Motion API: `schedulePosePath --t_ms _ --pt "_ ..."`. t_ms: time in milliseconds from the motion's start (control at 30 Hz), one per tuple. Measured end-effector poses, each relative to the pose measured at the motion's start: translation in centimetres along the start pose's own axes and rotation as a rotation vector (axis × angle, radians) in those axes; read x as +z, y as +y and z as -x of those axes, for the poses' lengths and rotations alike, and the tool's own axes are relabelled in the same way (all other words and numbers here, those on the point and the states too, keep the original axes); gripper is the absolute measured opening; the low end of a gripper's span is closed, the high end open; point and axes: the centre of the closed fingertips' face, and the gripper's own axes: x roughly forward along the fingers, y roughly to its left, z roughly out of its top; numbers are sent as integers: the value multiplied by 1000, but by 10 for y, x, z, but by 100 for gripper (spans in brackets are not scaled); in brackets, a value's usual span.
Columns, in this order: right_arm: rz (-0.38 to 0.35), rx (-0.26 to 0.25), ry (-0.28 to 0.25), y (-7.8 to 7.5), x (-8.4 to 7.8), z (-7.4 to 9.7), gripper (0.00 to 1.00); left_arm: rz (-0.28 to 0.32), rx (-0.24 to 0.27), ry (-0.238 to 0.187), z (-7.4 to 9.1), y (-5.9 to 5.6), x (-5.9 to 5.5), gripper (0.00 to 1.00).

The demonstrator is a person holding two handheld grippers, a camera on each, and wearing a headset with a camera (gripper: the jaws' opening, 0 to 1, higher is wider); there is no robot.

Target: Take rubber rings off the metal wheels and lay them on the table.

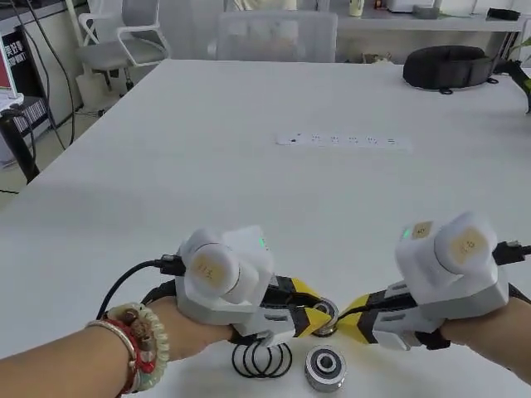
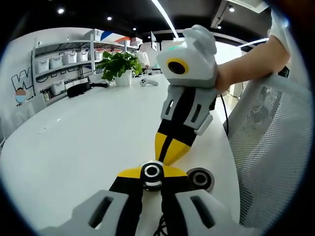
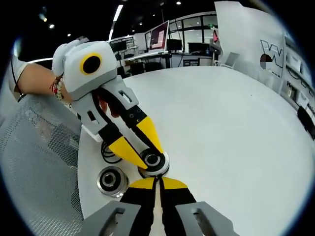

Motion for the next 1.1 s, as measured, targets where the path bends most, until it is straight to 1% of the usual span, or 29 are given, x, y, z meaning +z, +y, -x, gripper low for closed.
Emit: schedulePosePath --t_ms 100,200,233,267,333,400,567,700,733,767,800,900,1000,1033,1100 --pt "6 -5 -2 1 0 0 0 -1 2 0 0 0 0 8" --pt "-37 -12 2 0 1 0 0 1 3 -1 0 0 0 8" --pt "-73 -15 3 0 1 0 0 2 3 -1 0 0 0 8" --pt "-151 -15 3 -2 0 0 0 1 4 -1 0 0 0 8" --pt "-267 -6 -4 -4 -1 0 0 0 4 0 0 0 0 8" --pt "-345 5 -13 -5 -1 0 0 0 4 0 0 0 0 8" --pt "-454 22 -32 -6 -2 2 0 -2 2 -1 0 0 1 8" --pt "-493 27 -46 -6 0 4 0 2 0 8 0 0 1 8" --pt "-517 23 -54 -7 2 6 0 -2 1 9 0 0 1 8" --pt "-518 24 -57 -7 2 6 0 -2 2 9 0 1 1 8" --pt "-533 30 -73 -8 4 7 0 0 5 11 0 1 1 8" --pt "-548 35 -78 -8 4 7 0 -4 1 21 1 1 0 8" --pt "-563 36 -84 -7 5 7 0 25 -2 30 2 2 -1 8" --pt "-572 36 -89 -8 6 8 0 13 -6 35 2 2 -1 8" --pt "-593 46 -106 -9 8 9 0 8 -5 39 3 1 -2 7"
